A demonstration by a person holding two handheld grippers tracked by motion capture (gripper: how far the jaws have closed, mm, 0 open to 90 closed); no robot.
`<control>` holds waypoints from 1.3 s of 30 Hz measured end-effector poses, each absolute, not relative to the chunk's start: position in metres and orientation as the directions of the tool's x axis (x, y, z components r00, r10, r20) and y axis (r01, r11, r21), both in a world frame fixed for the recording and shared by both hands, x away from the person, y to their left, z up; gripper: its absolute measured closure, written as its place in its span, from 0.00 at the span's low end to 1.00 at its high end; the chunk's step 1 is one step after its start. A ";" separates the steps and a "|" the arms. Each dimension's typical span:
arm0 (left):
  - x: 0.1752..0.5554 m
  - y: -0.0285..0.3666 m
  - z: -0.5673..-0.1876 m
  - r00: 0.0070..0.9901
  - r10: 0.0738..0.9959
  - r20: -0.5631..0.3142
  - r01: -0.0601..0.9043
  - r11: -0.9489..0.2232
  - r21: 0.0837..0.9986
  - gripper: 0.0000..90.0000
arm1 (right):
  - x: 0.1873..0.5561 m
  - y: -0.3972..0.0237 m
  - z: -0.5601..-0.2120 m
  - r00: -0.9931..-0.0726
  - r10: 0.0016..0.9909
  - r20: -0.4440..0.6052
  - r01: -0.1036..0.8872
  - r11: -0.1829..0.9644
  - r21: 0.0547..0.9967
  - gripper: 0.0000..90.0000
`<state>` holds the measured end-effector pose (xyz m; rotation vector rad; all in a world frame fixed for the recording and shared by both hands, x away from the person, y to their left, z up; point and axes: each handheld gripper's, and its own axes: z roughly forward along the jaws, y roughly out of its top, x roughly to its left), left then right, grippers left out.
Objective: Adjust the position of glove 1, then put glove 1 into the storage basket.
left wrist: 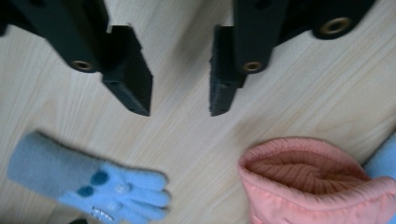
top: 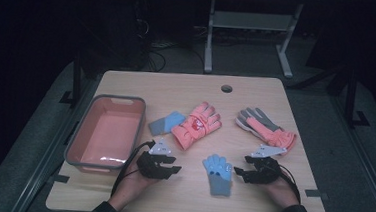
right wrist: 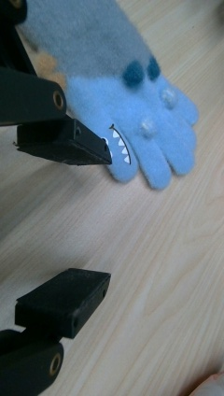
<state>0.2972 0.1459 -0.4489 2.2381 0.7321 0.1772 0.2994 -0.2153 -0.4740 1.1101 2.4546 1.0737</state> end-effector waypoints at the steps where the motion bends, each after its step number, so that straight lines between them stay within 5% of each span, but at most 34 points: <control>1: 0.297 0.146 -0.449 0.826 0.555 -0.096 0.450 -0.546 0.706 0.72 | 0.299 -0.215 -0.474 -0.682 0.727 0.077 0.550 0.441 0.709 0.40; 4: 0.300 0.145 -0.444 0.813 0.572 -0.107 0.465 -0.528 0.710 0.84 | 0.299 -0.215 -0.475 -0.682 0.727 0.079 0.550 0.438 0.711 0.39; 11: 0.313 0.138 -0.432 0.772 0.627 -0.102 0.501 -0.501 0.706 0.86 | 0.298 -0.214 -0.478 -0.688 0.723 0.068 0.530 0.435 0.728 0.34; 15: 0.326 0.134 -0.423 0.753 0.649 -0.107 0.517 -0.483 0.707 0.99 | 0.298 -0.212 -0.480 -0.693 0.720 0.038 0.509 0.451 0.734 0.31; 29: 0.379 0.125 -0.409 0.665 0.746 -0.033 0.512 -0.424 0.747 1.00 | 0.297 -0.211 -0.481 -0.697 0.716 0.036 0.502 0.451 0.738 0.28; 39: 0.424 0.119 -0.424 0.604 0.797 -0.008 0.583 -0.434 0.687 1.00 | 0.297 -0.211 -0.481 -0.697 0.716 0.039 0.506 0.451 0.735 0.27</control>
